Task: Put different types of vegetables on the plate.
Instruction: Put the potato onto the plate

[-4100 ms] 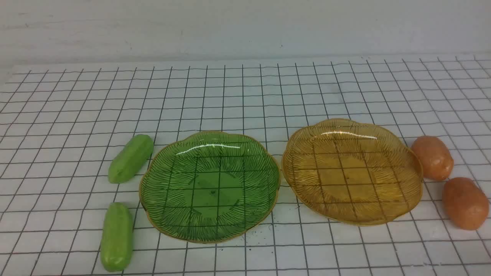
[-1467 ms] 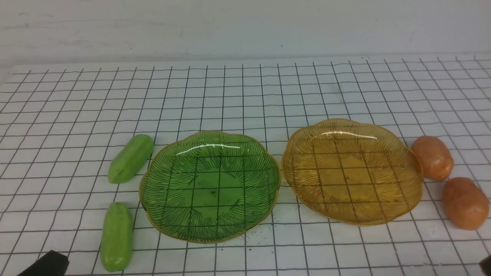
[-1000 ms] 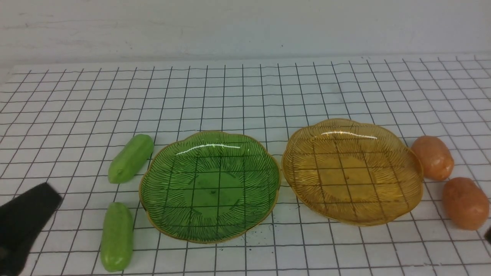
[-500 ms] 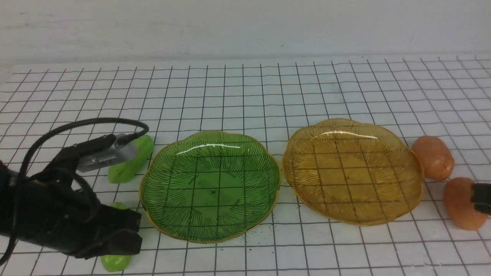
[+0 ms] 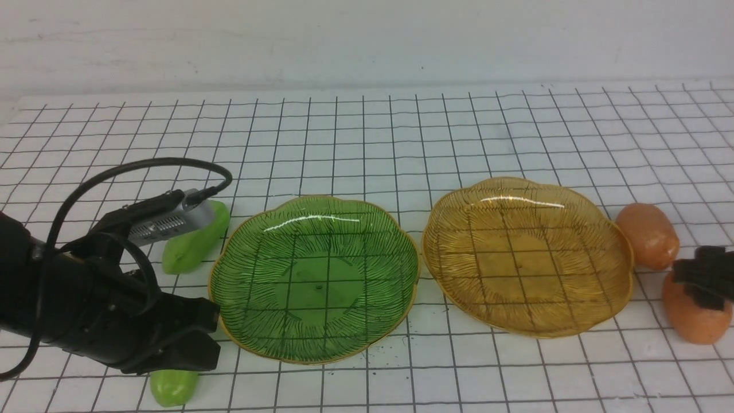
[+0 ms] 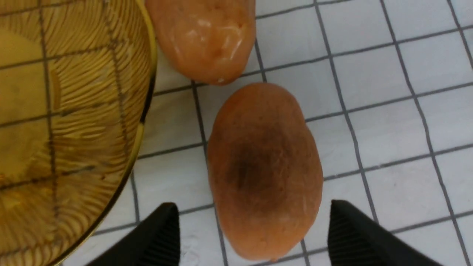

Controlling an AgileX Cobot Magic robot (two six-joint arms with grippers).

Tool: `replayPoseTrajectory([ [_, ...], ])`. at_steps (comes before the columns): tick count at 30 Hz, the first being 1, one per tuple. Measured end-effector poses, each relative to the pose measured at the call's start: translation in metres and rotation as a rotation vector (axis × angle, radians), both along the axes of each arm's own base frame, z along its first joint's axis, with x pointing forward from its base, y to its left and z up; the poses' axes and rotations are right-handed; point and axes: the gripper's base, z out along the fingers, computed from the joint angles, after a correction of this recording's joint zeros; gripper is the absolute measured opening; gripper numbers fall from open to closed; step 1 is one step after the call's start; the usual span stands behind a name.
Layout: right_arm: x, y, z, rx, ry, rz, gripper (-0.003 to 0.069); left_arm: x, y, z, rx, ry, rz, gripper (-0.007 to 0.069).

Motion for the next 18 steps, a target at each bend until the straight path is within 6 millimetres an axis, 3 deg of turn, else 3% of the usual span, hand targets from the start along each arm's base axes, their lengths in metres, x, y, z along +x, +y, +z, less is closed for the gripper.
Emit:
replayPoseTrajectory([
  [4,0.012,-0.004,-0.022,-0.063,0.049,0.005,0.0577,0.0,0.0,0.0,0.0,0.0,0.0,-0.0006],
  [10,0.022,-0.007,-0.052,-0.093,0.123,-0.021,0.0584,0.0,0.0,0.0,0.0,0.0,0.0,-0.0006],
  [18,0.023,-0.007,-0.058,-0.09,0.133,-0.025,0.0497,0.0,0.0,0.0,0.0,0.0,0.0,-0.0006],
])
